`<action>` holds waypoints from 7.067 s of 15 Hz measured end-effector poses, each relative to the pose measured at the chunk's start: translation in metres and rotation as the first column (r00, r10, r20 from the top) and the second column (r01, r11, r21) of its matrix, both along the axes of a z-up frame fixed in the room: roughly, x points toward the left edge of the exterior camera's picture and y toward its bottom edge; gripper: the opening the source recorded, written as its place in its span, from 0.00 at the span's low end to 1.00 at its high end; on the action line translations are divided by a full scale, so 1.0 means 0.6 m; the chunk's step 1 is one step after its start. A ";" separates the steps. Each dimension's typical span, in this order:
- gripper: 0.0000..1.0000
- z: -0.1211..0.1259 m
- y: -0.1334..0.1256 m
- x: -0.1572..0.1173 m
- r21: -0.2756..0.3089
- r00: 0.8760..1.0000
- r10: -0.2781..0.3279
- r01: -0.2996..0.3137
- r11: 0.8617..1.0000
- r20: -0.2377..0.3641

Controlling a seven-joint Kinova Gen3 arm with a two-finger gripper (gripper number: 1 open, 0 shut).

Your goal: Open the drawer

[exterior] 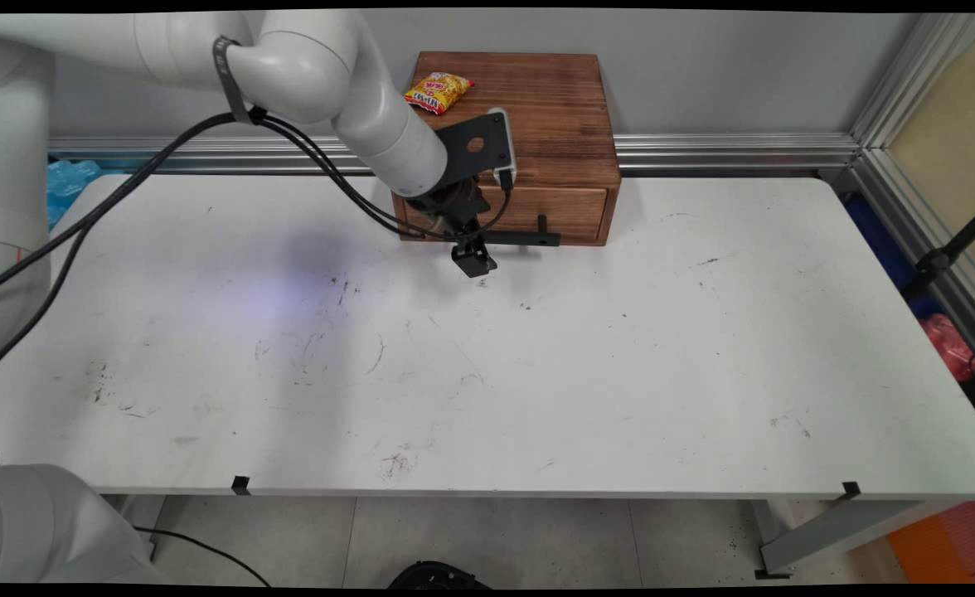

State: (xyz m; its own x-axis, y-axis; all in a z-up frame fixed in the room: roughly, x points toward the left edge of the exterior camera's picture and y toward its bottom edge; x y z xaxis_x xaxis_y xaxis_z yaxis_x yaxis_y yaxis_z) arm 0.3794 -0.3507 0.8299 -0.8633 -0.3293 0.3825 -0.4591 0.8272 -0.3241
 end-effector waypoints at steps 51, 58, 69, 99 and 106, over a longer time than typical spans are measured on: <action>1.00 -0.075 0.033 -0.017 0.074 0.999 -0.035 0.035 0.997 0.009; 1.00 -0.066 0.077 -0.037 0.102 1.000 -0.017 0.017 0.995 -0.001; 1.00 -0.053 0.150 -0.065 0.159 1.000 -0.013 0.015 0.987 -0.016; 1.00 -0.034 0.298 -0.135 0.302 0.995 -0.063 0.083 0.950 -0.075; 1.00 -0.030 0.318 -0.146 0.318 0.994 -0.068 0.091 0.944 -0.084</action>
